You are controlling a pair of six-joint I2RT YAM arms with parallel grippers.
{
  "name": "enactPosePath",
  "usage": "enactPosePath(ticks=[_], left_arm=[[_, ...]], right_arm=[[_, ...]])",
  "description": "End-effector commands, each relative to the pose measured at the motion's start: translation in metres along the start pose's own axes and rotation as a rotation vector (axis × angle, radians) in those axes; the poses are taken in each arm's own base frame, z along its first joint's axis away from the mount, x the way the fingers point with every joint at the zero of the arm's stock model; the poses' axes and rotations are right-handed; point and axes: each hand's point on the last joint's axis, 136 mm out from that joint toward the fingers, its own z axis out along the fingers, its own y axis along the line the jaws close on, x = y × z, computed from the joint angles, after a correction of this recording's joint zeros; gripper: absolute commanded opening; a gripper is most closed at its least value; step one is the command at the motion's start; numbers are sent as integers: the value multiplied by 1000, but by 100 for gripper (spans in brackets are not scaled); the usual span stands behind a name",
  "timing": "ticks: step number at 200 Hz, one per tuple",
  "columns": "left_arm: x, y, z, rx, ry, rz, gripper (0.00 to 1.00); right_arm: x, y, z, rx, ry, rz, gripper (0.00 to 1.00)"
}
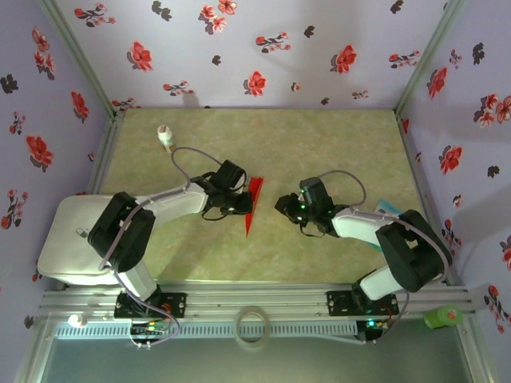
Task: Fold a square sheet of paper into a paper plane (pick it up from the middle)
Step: Turn over a paper plane at the center of the table.
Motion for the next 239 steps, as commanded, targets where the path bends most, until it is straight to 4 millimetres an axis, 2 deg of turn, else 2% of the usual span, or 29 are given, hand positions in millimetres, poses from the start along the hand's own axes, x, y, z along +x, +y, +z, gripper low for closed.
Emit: enactPosePath(ticks=[1, 46, 84, 143, 203, 239], left_arm=[[2, 19, -2, -147, 6, -11, 4], [14, 12, 6, -159, 44, 18, 5], [23, 12, 11, -151, 66, 22, 5], [25, 12, 13, -148, 69, 22, 5], [27, 15, 18, -162, 84, 16, 7], [29, 17, 21, -167, 97, 14, 8]], right_arm=[[-2, 37, 9, -107, 12, 1, 30], [4, 60, 26, -158, 34, -5, 33], [10, 66, 41, -145, 67, -2, 35], [11, 52, 54, -77, 81, 8, 33], [18, 23, 51, 29, 89, 5, 22], [18, 16, 48, 51, 75, 8, 18]])
